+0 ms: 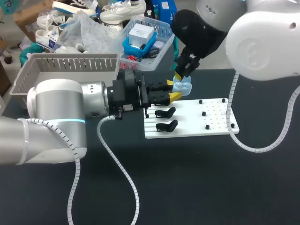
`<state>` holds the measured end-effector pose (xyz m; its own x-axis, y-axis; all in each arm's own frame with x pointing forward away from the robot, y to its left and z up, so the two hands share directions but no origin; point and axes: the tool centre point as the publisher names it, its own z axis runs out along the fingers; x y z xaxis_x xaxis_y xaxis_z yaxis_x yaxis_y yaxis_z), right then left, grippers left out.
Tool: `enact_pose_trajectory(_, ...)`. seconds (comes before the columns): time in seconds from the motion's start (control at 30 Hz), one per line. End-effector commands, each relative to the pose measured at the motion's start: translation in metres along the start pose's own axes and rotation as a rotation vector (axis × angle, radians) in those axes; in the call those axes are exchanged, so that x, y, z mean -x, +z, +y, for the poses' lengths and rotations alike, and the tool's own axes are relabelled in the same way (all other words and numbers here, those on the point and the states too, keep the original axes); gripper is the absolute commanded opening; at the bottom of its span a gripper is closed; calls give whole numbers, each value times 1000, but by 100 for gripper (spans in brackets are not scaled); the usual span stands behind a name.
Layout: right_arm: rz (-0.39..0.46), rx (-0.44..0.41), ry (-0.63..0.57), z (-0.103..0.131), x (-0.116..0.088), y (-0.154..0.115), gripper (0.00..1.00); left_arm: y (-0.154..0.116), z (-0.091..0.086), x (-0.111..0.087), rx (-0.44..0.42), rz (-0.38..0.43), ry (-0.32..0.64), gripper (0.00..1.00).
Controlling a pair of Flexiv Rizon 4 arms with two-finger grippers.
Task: Pick up each earbud case from the left stands, insert the matching earbuds, close the lid, and place the case in the box.
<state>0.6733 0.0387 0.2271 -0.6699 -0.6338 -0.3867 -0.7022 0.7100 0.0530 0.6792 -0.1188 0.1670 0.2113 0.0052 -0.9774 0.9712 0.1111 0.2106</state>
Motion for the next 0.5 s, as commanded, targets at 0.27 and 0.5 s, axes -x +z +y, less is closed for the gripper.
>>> enact_pose_trajectory(0.27, -51, -11, 61, -26, 15, 2, 25, 1, 0, 0, 2, 2, 0, 0)
enact_pose_trajectory(0.5, -58, -20, 89, -37, 21, 8, 27, 1, 0, 0, 2, 2, 0, 0)
